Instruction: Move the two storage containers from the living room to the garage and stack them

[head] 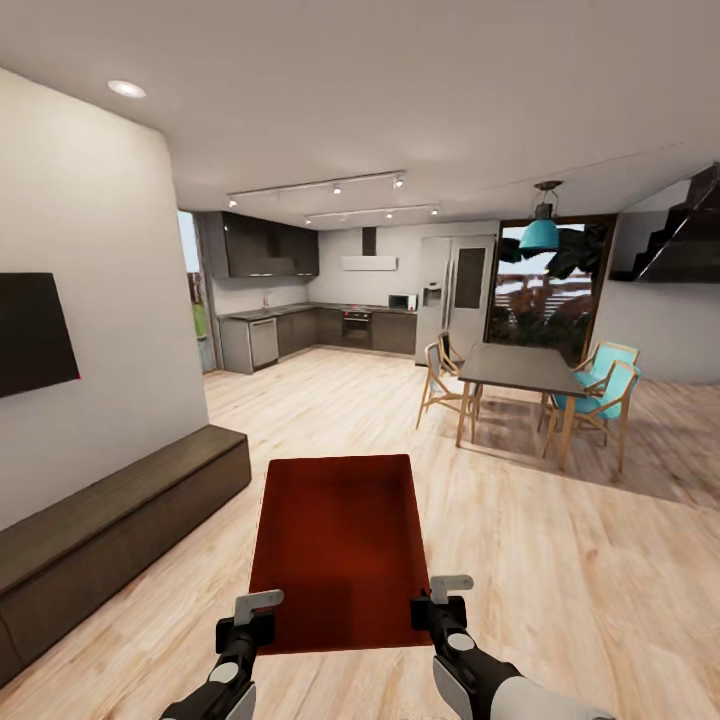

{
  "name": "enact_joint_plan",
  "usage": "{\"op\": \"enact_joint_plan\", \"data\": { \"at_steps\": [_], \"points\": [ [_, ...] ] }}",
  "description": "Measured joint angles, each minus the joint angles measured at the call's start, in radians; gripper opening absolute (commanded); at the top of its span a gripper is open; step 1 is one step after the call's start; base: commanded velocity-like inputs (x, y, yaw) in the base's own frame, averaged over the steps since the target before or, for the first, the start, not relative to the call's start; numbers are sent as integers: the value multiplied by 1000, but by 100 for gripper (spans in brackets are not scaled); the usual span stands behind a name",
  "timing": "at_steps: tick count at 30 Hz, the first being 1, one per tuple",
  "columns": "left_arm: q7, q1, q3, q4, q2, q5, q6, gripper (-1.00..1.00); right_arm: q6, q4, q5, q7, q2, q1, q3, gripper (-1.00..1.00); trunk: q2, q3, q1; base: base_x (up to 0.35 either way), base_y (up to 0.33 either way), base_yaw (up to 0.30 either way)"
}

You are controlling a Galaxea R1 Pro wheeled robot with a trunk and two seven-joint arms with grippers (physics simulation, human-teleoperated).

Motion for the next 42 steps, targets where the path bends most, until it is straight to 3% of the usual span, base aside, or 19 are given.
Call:
{"op": "enact_joint_plan", "data": {
  "at_steps": [42],
  "points": [
    [-1, 0, 1, -2, 1, -2, 1, -100, 0, 0, 1, 0, 1, 0, -2, -100, 0, 0, 0, 0, 0, -282]
  ]
}}
